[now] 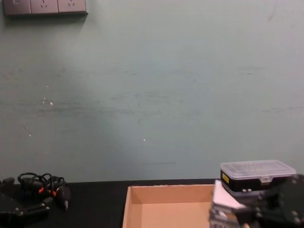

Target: Use one hand to pick up the angle iron from the table and place it into the box.

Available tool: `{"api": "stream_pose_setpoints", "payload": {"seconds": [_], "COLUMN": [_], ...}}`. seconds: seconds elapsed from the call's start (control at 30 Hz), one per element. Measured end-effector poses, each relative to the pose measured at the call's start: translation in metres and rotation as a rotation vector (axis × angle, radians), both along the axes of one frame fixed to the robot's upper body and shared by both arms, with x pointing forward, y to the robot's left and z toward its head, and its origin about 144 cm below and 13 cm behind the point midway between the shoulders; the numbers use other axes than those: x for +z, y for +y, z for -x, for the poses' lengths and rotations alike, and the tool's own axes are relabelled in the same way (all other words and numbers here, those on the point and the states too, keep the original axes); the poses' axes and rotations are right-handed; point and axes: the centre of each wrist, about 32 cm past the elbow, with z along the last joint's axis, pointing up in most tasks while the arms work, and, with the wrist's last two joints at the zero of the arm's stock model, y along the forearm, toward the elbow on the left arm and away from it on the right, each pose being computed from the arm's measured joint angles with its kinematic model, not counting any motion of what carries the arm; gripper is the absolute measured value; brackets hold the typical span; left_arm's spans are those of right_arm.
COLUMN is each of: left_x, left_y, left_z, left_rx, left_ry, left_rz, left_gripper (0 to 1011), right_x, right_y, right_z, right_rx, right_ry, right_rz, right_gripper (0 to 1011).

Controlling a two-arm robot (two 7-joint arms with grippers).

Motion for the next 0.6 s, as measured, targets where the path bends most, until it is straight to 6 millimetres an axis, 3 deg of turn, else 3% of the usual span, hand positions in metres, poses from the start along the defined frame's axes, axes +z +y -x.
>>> {"api": "stream_pose_setpoints", "payload": {"seconds": [0.6], "left_x": [0.0], "left_y": [0.0], "left_z": [0.0], "left_rx": [0.0], "left_ry": [0.0], "left_rz": [0.0], "left_gripper": [1000], "right_x": [-0.005], "right_y": [0.04], "right_z": [-0.059], "right_rx": [-0.13], "right_ry": [0.039], "right_rz": [-0.117], "right_gripper": [86]}}
